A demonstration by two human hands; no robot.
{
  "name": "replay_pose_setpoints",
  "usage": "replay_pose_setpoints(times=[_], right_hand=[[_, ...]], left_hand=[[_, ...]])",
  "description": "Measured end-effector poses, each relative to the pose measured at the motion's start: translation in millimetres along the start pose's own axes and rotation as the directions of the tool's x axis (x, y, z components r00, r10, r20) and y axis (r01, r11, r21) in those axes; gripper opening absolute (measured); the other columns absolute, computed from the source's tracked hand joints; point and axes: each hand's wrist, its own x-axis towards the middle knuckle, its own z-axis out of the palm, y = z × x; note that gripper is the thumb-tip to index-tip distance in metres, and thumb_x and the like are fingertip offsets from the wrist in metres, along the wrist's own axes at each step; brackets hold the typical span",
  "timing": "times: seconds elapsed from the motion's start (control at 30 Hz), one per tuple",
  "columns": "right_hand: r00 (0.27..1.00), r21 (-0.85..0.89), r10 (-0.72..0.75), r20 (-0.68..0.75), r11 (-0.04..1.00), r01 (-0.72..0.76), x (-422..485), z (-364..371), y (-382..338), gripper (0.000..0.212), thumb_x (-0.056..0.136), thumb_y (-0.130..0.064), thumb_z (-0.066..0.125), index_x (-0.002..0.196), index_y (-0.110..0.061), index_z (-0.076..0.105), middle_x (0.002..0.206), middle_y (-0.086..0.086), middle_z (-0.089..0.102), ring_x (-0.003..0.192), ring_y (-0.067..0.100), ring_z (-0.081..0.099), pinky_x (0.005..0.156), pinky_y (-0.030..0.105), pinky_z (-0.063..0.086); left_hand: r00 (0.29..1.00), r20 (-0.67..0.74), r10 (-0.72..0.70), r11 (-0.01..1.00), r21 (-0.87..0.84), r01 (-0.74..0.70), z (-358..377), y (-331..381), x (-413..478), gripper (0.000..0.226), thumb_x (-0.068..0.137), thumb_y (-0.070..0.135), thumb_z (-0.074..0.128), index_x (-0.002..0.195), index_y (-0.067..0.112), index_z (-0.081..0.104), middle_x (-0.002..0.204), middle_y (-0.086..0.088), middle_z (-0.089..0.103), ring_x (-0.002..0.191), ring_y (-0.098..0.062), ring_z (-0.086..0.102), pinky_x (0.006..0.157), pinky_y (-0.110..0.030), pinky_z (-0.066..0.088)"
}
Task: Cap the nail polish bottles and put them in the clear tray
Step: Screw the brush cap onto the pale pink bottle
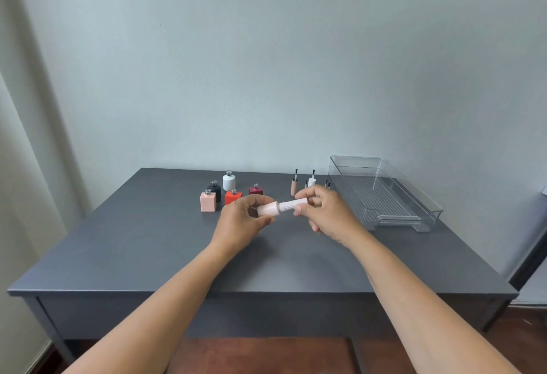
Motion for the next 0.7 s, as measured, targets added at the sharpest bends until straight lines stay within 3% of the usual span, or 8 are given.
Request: replay_pose_setpoints(times=[0.07, 0.33, 0.4, 0.47, 0.53, 0.6, 0.7], right_hand=[[1.0, 0.018, -0.004, 0.0, 1.0, 0.004, -0.3, -1.2, 1.7, 0.002, 0.091, -0.017, 0.064, 0.091, -0.015, 0.065, 0.076, 0.003, 0.076, 0.035, 0.011, 0.043, 0.04, 0.018, 0.034], [0.991, -0.11, 0.102, -0.085, 0.988, -0.111, 1.8, -0.9, 0.2, 0.067, 0.083, -0.072, 0.05, 0.062, -0.011, 0.068, 0.05, 0.008, 0.068, 0.028, 0.016, 0.042, 0.036, 0.019, 0.035], [0.991, -0.139, 0.119, -0.057, 0.982, -0.126, 1.8, -1.8, -0.4, 0.076, 0.078, -0.081, 0.041, 0.065, -0.011, 0.069, 0.051, 0.006, 0.069, 0.029, 0.017, 0.044, 0.039, 0.021, 0.038], [0.996, -0.161, 0.086, -0.006, 0.983, -0.086, 1.2, -2.4, 0.0, 0.076, 0.076, -0.084, 0.039, 0.082, -0.016, 0.072, 0.059, 0.0, 0.072, 0.032, 0.016, 0.048, 0.045, 0.022, 0.041], [0.999, -0.138, 0.026, 0.019, 0.99, -0.023, -0.1, -2.9, 2.1, 0.052, 0.076, -0.074, 0.055, 0.1, -0.029, 0.067, 0.07, -0.004, 0.074, 0.037, 0.013, 0.05, 0.046, 0.022, 0.041], [1.0, -0.105, -0.013, 0.016, 0.994, 0.015, -0.8, -4.1, 5.6, 0.033, 0.079, -0.046, 0.072, 0.107, -0.033, 0.061, 0.077, -0.006, 0.073, 0.039, 0.012, 0.05, 0.044, 0.018, 0.04], [1.0, -0.069, -0.024, -0.001, 0.997, 0.024, 0.4, -4.3, 8.2, 0.013, 0.085, -0.018, 0.07, 0.095, -0.024, 0.066, 0.077, -0.004, 0.075, 0.038, 0.013, 0.048, 0.041, 0.015, 0.036]], left_hand=[[1.0, 0.001, 0.002, 1.0, 0.005, -0.002, 0.9, 0.4, -0.4, 0.033, 0.078, 0.011, 0.082, 0.104, 0.03, 0.075, 0.09, 0.002, 0.074, 0.068, -0.008, 0.065, 0.068, -0.035, 0.063], [1.0, 0.004, 0.019, 1.0, 0.01, -0.019, 1.7, 1.4, -1.9, 0.033, 0.078, 0.012, 0.083, 0.106, 0.029, 0.075, 0.092, 0.002, 0.074, 0.078, -0.022, 0.069, 0.07, -0.04, 0.062], [1.0, 0.004, 0.022, 1.0, 0.014, -0.022, 1.4, 1.1, -1.5, 0.033, 0.078, 0.013, 0.083, 0.106, 0.029, 0.075, 0.092, 0.003, 0.074, 0.078, -0.02, 0.069, 0.069, -0.039, 0.063], [1.0, 0.006, 0.019, 1.0, 0.016, -0.02, 1.2, 1.0, -1.0, 0.033, 0.078, 0.013, 0.082, 0.105, 0.03, 0.074, 0.091, 0.004, 0.074, 0.076, -0.017, 0.068, 0.068, -0.037, 0.063], [1.0, 0.008, 0.018, 1.0, 0.025, -0.018, 1.2, 0.7, -0.5, 0.033, 0.079, 0.013, 0.082, 0.103, 0.033, 0.074, 0.09, 0.006, 0.073, 0.073, -0.013, 0.068, 0.066, -0.032, 0.063], [1.0, 0.005, 0.017, 0.999, 0.031, -0.017, 1.3, 0.5, -0.2, 0.034, 0.079, 0.013, 0.082, 0.102, 0.036, 0.073, 0.088, 0.008, 0.073, 0.069, -0.005, 0.066, 0.065, -0.029, 0.063], [1.0, 0.007, 0.023, 0.999, 0.047, -0.024, 2.5, -0.3, 0.3, 0.034, 0.078, 0.014, 0.083, 0.104, 0.034, 0.073, 0.09, 0.009, 0.073, 0.07, -0.004, 0.065, 0.068, -0.033, 0.063]])
